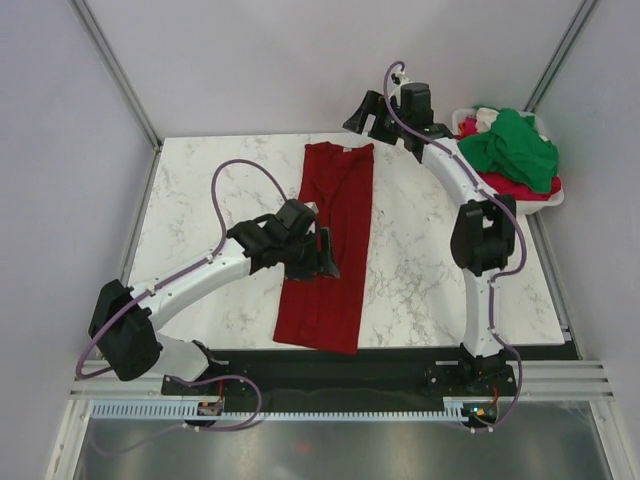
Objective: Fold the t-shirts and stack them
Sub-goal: Fold the tshirt
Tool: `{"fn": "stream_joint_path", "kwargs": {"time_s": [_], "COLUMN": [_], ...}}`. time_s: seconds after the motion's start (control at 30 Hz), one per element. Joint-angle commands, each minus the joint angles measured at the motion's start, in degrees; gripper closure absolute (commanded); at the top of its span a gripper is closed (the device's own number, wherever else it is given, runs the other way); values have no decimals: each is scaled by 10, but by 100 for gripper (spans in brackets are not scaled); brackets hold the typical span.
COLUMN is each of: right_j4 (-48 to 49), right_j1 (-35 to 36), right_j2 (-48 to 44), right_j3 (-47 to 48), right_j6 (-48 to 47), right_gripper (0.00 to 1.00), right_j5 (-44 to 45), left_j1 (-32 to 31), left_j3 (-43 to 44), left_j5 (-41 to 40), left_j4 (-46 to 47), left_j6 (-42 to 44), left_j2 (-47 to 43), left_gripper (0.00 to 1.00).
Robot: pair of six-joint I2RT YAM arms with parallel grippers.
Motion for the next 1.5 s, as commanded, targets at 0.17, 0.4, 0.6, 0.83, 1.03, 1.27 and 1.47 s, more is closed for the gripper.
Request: {"fn": "stream_joint_path", "kwargs": {"time_s": [0.17, 0.4, 0.6, 0.83, 1.03, 1.27, 1.47], "right_j4": [-93, -113, -132, -49, -6, 23, 22], "right_j1": [20, 125, 282, 463, 527, 527, 527], "right_j2": [-290, -551, -769, -745, -616, -599, -621], "right_j3": [-394, -729, -896, -958, -911, -910, -923], "right_j6": [-21, 58, 215, 359, 357, 352, 363], "right_gripper": [2, 2, 8, 12, 12, 12, 11], "right_j5": [70, 93, 144, 218, 261, 272, 292], "left_j1": [103, 107, 104, 83, 83, 80, 54], "left_j3": [-54, -168, -277, -347, -373, -397, -421], "left_j5": [-55, -44, -33, -22, -31, -11, 9], "left_j4": [-22, -21, -19, 16, 81, 112, 130], "left_j6": [84, 42, -5, -45, -35, -38, -61], "left_j2": [-24, -88, -188, -193, -195, -182, -205], "left_gripper": [31, 35, 35, 38, 39, 46, 61]}}
